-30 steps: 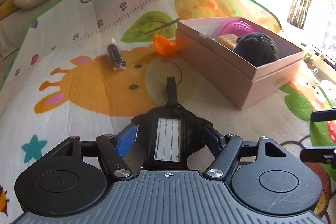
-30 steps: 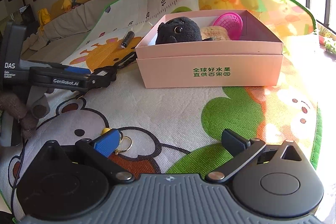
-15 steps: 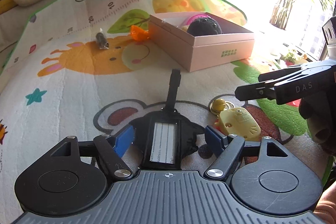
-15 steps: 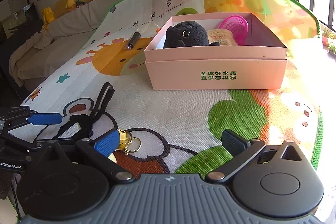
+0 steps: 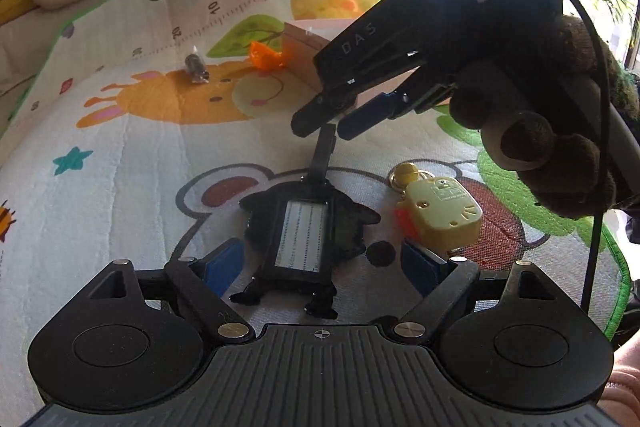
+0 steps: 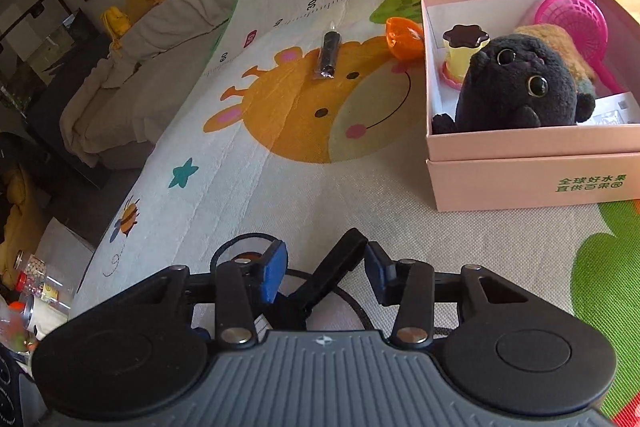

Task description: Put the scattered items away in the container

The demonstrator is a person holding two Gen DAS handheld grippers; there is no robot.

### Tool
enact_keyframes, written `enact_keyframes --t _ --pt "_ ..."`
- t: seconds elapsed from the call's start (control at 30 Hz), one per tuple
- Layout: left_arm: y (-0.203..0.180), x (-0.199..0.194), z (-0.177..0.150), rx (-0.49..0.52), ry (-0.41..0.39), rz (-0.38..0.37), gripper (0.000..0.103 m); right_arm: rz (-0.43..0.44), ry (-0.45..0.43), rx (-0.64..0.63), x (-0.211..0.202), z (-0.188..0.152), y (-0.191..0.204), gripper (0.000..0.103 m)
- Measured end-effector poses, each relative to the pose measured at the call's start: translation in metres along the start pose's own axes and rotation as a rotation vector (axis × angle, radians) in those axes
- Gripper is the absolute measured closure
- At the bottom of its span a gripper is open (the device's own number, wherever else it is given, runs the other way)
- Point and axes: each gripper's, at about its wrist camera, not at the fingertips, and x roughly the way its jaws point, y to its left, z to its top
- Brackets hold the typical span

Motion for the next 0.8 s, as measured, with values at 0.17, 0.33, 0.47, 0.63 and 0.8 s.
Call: enact_keyframes --t 0.17,0.33,0.47,0.63,0.8 --pt "0.01 -0.007 -0.001 -0.039 -0.034 0.012 0.008 -0.055 0.046 -0.06 0.018 0.004 0.012 0.084" --pt "0.016 -0.01 0.002 -0.067 -0.058 0.023 0.006 -0.032 -0.012 -0.11 -0.003 0.016 0.026 0.096" --pt "0.015 -0.018 0.009 -0.066 -0.102 0.03 0.005 0.017 -0.089 -0.171 -0.032 0.03 0.048 0.1" --pt "0.012 -0.026 0.016 -0.044 -0.149 0.038 0.003 0.084 -0.21 -0.266 -0.077 0.028 0.069 0.102" --pt "0.011 -0.02 0.015 -0.044 -0.121 0.056 0.002 0.078 -0.225 -0.346 -0.091 0.012 0.073 0.101"
